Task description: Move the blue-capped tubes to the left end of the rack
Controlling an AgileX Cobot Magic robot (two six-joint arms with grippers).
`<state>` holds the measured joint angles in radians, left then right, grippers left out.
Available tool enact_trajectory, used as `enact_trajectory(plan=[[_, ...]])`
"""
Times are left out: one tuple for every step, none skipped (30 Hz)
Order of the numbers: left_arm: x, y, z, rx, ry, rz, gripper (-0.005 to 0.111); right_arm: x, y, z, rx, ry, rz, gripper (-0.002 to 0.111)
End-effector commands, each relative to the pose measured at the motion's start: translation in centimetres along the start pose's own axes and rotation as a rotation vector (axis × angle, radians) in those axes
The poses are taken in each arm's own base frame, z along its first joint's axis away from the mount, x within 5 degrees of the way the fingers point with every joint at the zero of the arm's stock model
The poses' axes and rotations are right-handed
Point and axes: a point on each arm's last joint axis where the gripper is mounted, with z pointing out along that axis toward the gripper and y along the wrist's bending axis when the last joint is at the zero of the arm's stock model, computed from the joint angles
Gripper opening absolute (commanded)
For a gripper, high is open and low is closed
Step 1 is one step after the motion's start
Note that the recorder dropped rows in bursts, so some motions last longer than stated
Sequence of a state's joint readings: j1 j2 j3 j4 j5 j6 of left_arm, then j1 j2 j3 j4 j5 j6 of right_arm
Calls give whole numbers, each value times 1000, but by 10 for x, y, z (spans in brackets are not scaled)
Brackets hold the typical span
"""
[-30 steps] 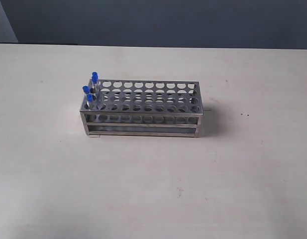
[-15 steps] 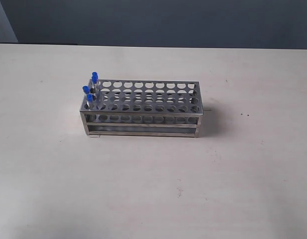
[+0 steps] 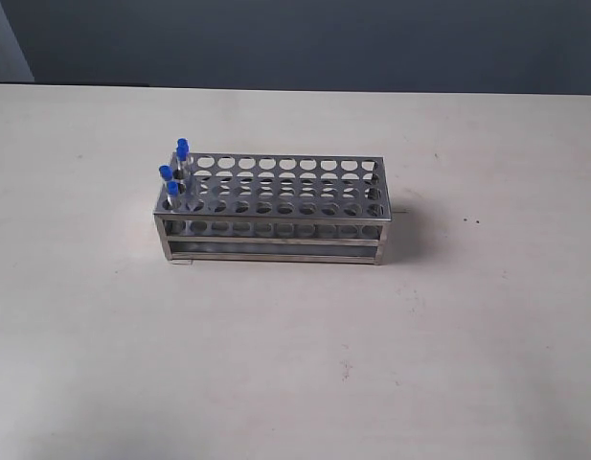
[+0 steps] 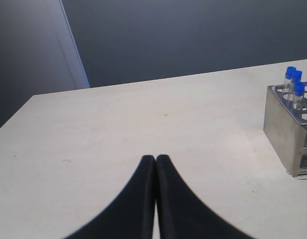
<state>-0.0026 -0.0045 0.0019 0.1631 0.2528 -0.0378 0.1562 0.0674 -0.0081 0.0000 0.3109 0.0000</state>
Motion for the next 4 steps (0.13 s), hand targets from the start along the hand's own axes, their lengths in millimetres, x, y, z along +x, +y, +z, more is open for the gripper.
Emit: enact_trajectory(plan=[[-2,0,0,8,-12,-3,0,1,0,0,4,-8,1,-1],[-2,0,0,8,-12,-3,0,1,0,0,4,-8,1,-1],[-2,0,0,8,-12,-3,0,1,0,0,4,-8,1,-1],[-2,0,0,8,-12,-3,0,1,0,0,4,-8,1,-1]])
